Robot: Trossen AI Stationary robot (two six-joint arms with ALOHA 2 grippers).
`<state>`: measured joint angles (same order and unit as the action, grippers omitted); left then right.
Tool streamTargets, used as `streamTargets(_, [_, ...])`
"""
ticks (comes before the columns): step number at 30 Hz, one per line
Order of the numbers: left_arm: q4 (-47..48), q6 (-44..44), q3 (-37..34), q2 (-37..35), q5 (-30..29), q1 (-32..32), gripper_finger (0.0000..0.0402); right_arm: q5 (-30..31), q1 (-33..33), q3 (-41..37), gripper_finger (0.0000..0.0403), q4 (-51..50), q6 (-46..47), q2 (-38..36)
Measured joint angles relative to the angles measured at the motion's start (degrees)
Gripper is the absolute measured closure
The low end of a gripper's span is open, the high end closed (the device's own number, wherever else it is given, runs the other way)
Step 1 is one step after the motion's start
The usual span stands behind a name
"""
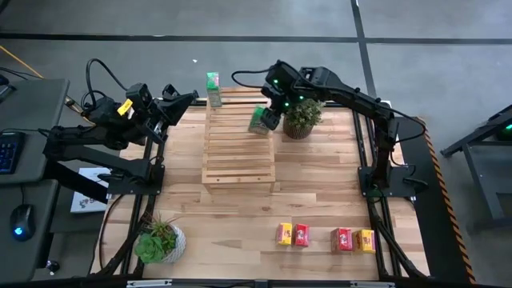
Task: Stack cereal on shelf
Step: Put the green cereal box aligned with the other green cereal box on the shelf
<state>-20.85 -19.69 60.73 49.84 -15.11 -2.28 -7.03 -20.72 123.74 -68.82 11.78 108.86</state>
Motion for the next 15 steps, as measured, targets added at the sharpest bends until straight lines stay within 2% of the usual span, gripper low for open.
streamTargets(8, [0.0,0.0,0.0,0.0,0.0,0.0,0.0401,0.0,-0.4,0.0,0.0155,3.9,-0.4,0.0])
streamTargets(15, [0.1,0.0,0.0,0.0,0.0,0.0,0.0401,0.1,-1.9,0.0,0.0155,2.7,-6.4,-2.5])
